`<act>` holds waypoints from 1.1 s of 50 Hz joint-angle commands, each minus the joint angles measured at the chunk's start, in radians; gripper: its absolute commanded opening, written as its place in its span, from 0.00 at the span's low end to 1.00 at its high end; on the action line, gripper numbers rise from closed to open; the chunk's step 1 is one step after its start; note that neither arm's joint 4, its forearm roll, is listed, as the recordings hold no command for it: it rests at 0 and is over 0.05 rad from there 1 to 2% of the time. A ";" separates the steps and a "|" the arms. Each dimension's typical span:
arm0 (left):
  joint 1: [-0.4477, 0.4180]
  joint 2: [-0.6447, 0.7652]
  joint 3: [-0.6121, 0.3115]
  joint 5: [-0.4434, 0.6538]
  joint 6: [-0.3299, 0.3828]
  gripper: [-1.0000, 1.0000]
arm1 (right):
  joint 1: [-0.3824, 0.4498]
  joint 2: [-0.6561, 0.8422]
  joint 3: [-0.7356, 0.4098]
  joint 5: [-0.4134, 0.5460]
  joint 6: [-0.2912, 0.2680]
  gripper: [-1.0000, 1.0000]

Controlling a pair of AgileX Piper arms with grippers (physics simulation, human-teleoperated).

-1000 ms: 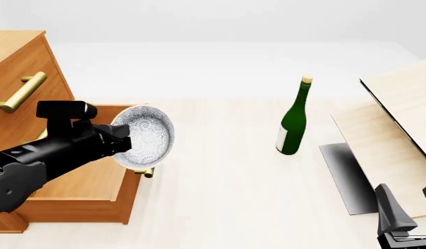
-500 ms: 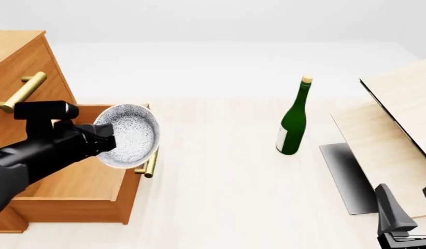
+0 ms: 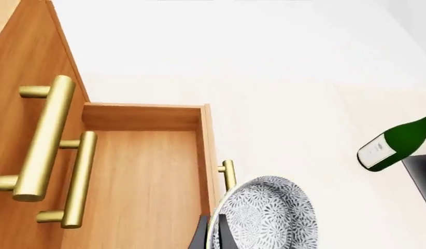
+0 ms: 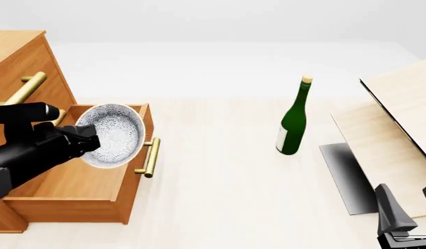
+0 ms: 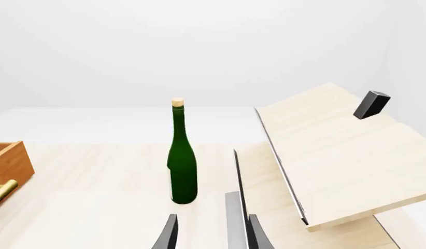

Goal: Put the bowl in the bottom drawer of the cabinet and close it.

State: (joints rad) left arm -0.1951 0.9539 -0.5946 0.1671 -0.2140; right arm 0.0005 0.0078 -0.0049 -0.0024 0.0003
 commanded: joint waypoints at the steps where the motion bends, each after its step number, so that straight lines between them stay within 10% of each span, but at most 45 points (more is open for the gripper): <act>1: 0.028 -0.030 0.008 0.014 0.011 0.00 | 0.000 -0.001 0.001 0.000 0.000 1.00; 55: 0.200 0.036 0.060 -0.061 0.029 0.00 | 0.000 -0.001 0.001 0.000 0.000 1.00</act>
State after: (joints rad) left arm -0.0047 0.9716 -0.5392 0.1218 -0.1900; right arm 0.0004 0.0078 -0.0049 -0.0024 0.0003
